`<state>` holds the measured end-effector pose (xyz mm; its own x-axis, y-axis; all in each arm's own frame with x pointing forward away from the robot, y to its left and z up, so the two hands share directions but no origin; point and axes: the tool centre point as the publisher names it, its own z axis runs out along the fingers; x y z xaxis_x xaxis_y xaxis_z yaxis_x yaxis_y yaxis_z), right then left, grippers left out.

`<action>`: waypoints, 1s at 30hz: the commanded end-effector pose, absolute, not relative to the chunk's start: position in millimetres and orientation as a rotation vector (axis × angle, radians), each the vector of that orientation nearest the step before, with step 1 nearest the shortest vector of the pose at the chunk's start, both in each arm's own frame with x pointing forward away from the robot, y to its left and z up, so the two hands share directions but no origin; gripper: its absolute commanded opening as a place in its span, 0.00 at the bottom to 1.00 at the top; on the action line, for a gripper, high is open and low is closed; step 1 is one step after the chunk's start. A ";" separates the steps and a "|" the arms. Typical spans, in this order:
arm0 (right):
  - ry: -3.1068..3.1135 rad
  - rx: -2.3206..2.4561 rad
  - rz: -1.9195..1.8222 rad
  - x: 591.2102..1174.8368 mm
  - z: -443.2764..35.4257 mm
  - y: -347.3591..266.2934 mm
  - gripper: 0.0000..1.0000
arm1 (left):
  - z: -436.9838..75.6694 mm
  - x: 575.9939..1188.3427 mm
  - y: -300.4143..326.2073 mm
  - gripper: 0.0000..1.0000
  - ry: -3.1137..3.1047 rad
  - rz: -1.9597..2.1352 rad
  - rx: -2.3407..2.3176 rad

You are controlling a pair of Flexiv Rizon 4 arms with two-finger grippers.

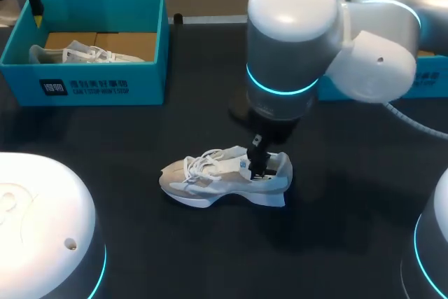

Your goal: Take the shoe out of the shoebox, open the shoe tongue, remove and reinsert the insole, then place the shoe into the shoebox

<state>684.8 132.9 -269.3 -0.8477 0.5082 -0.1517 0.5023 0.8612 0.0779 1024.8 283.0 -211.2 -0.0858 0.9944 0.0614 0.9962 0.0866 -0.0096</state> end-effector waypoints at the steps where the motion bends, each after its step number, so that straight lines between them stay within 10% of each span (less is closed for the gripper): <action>1: 3.034 0.258 0.144 686.5 -271.7 122.7 1.00 | -210.8 1023.2 282.9 1.00 -2.277 -0.059 -2.089; 30: 3.049 -0.017 0.325 676.2 -270.5 103.0 1.00 | -210.8 1023.2 282.9 1.00 -2.277 -0.059 -2.089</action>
<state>677.4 106.0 -268.3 -0.9974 -0.0029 -0.0722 -0.0167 0.9812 0.1922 1024.9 282.9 -211.2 -0.0858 0.9944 0.0614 0.9962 0.0866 -0.0096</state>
